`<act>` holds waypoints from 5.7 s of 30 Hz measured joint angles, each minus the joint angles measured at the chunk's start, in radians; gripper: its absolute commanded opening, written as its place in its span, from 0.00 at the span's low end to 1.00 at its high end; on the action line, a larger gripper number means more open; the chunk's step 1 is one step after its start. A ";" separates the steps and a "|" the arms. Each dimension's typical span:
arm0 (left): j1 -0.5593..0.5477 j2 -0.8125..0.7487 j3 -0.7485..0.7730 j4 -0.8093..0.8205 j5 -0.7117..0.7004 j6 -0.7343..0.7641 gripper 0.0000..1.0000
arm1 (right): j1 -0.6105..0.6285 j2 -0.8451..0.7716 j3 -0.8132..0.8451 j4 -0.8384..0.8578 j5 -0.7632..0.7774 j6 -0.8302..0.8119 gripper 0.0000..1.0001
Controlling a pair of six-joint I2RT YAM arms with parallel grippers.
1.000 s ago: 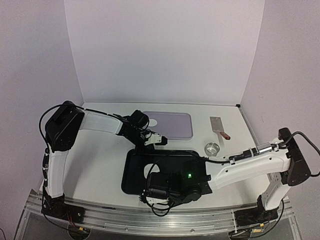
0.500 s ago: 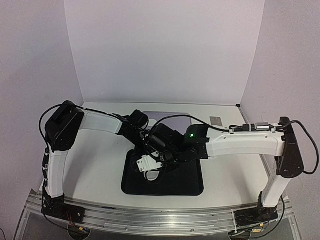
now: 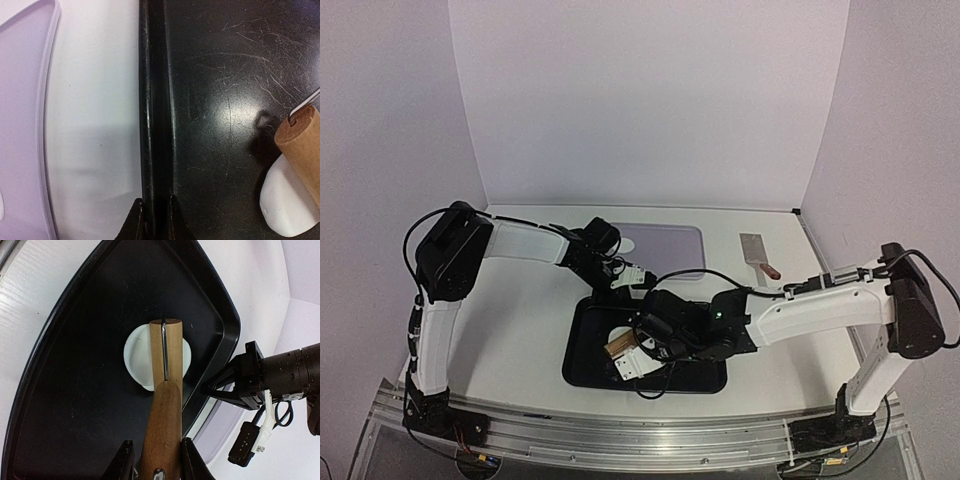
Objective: Roll out the dumpling wrappers from the dough
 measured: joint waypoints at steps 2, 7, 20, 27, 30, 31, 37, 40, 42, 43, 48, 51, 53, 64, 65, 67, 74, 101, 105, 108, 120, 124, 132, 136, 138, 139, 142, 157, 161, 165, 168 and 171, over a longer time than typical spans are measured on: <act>0.000 0.000 0.001 -0.003 0.001 0.001 0.00 | 0.000 0.009 0.005 0.010 0.007 -0.004 0.00; 0.000 0.000 0.002 -0.005 0.001 0.006 0.00 | -0.001 0.073 0.071 0.020 0.032 -0.006 0.00; 0.001 0.000 -0.005 0.007 0.006 0.017 0.00 | 0.003 0.014 -0.015 0.048 0.022 0.054 0.00; 0.001 0.000 -0.005 0.008 0.006 0.018 0.00 | -0.017 0.083 0.070 0.037 0.028 0.055 0.00; 0.002 0.000 -0.005 0.010 0.007 0.020 0.00 | -0.008 0.037 0.007 0.056 0.023 0.069 0.00; 0.002 0.000 -0.005 0.011 0.007 0.020 0.00 | -0.003 0.019 -0.012 0.056 0.020 0.076 0.00; 0.002 0.000 -0.007 0.013 0.008 0.020 0.00 | 0.005 0.055 0.033 0.022 0.038 0.081 0.00; 0.002 0.000 -0.007 0.013 0.008 0.020 0.00 | -0.012 0.107 0.094 0.025 0.050 0.073 0.00; 0.002 0.000 -0.007 0.014 0.008 0.021 0.00 | -0.018 0.122 0.103 0.038 0.054 0.073 0.00; 0.002 0.000 -0.007 0.015 0.008 0.021 0.00 | -0.017 0.118 0.093 0.048 0.053 0.075 0.00; 0.002 0.000 -0.007 0.015 0.009 0.021 0.00 | 0.021 0.026 -0.021 0.067 0.052 0.117 0.00; 0.002 0.000 -0.007 0.015 0.009 0.021 0.00 | 0.036 0.005 -0.038 0.038 0.059 0.127 0.00; 0.002 0.000 -0.007 0.015 0.009 0.021 0.00 | 0.030 0.034 -0.003 0.019 0.063 0.126 0.00; 0.002 0.000 -0.007 0.016 0.009 0.023 0.00 | 0.022 0.072 0.019 0.064 0.081 0.139 0.00; 0.002 0.000 -0.008 0.018 0.009 0.023 0.00 | 0.036 0.049 -0.004 0.057 0.083 0.151 0.00; 0.003 0.000 -0.010 0.020 0.010 0.022 0.00 | 0.059 0.017 -0.033 0.035 0.091 0.168 0.00; 0.003 0.000 -0.010 0.021 0.011 0.022 0.00 | 0.028 0.128 0.118 -0.024 0.106 0.148 0.00; 0.005 0.000 -0.011 0.022 0.017 0.021 0.00 | 0.061 0.133 0.066 0.065 0.148 0.229 0.00; 0.005 0.000 -0.012 0.023 0.017 0.021 0.00 | 0.116 0.084 0.005 0.030 0.168 0.267 0.00; 0.005 0.000 -0.012 0.023 0.017 0.021 0.00 | 0.108 0.126 0.059 -0.002 0.183 0.267 0.00; 0.005 0.000 -0.012 0.023 0.017 0.021 0.00 | 0.069 0.143 0.074 0.061 0.154 0.279 0.00; 0.005 0.000 -0.012 0.023 0.017 0.021 0.00 | 0.115 0.124 0.040 0.030 0.185 0.323 0.00; 0.005 0.000 -0.013 0.027 0.016 0.022 0.00 | 0.028 0.224 0.185 0.017 0.173 0.285 0.00; 0.005 -0.006 -0.025 0.042 0.016 0.022 0.00 | 0.023 0.176 0.120 0.064 0.133 0.303 0.00; 0.004 -0.007 -0.029 0.048 0.017 0.022 0.00 | 0.045 0.136 0.064 0.076 0.136 0.330 0.00; 0.004 -0.008 -0.032 0.049 0.018 0.021 0.00 | 0.061 0.120 0.043 0.072 0.142 0.344 0.00; 0.004 -0.010 -0.038 0.058 0.019 0.021 0.00 | 0.095 0.101 0.013 0.045 0.158 0.366 0.00; 0.004 -0.013 -0.045 0.066 0.018 0.021 0.00 | -0.022 0.214 0.166 0.062 0.108 0.319 0.00; 0.004 -0.017 -0.054 0.073 0.020 0.021 0.00 | 0.018 0.163 0.092 0.078 0.122 0.358 0.00; 0.002 -0.022 -0.061 0.075 0.021 0.020 0.00 | 0.041 0.158 0.071 0.067 0.148 0.376 0.00; 0.002 -0.022 -0.063 0.077 0.021 0.020 0.00 | 0.014 0.191 0.122 0.046 0.143 0.368 0.00; 0.002 -0.023 -0.063 0.077 0.021 0.020 0.00 | -0.029 0.242 0.196 0.034 0.126 0.340 0.00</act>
